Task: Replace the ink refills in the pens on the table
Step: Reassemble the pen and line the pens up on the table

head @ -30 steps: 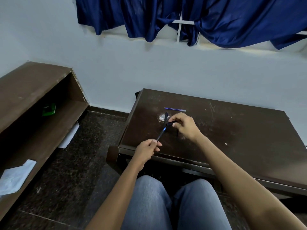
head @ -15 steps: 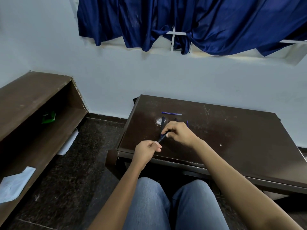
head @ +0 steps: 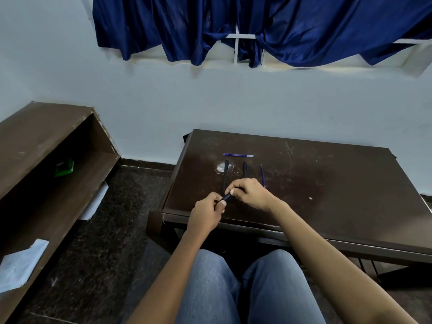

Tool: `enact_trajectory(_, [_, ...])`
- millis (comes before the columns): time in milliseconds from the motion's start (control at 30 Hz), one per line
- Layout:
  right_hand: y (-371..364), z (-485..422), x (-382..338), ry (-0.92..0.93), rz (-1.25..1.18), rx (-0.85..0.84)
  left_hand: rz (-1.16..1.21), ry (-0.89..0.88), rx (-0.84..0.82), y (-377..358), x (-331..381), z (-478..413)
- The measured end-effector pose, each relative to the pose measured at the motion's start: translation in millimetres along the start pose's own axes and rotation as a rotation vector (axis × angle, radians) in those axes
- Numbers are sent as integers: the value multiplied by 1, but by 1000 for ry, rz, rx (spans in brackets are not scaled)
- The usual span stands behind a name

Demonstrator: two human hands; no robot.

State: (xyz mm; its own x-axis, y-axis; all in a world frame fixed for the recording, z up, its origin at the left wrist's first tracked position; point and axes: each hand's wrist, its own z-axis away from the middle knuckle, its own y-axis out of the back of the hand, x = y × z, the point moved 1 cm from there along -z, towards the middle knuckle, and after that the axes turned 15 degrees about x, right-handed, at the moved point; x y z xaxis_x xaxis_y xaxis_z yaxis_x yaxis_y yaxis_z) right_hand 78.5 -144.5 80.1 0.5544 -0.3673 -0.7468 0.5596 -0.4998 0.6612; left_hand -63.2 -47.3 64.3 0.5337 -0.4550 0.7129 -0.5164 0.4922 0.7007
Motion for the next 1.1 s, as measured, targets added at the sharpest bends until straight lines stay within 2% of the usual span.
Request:
enact_trajectory(67, [-6, -3, 6, -57, -79, 76, 29, 18, 7, -11, 3, -4])
enact_trajectory(167, [-13, -10, 21, -208, -192, 307, 39, 44, 100, -26, 5, -14])
enact_trajectory(267, [-11, -11, 41, -323, -148, 445, 37, 104, 178, -37, 12, -26])
enact_trajectory(367, [-11, -10, 68, -400, -14, 393, 23, 182, 198, -47, 25, -44])
enact_trajectory(500, [-21, -6, 97, -415, 128, 299, -25, 272, 176, -65, 40, -75])
enact_trajectory(967, [-44, -16, 122, -424, 123, 314, -157, 356, 63, -124, 53, -143])
enact_trajectory(1100, [-44, -20, 124, -390, 159, 242, -188, 349, 55, -134, 51, -152])
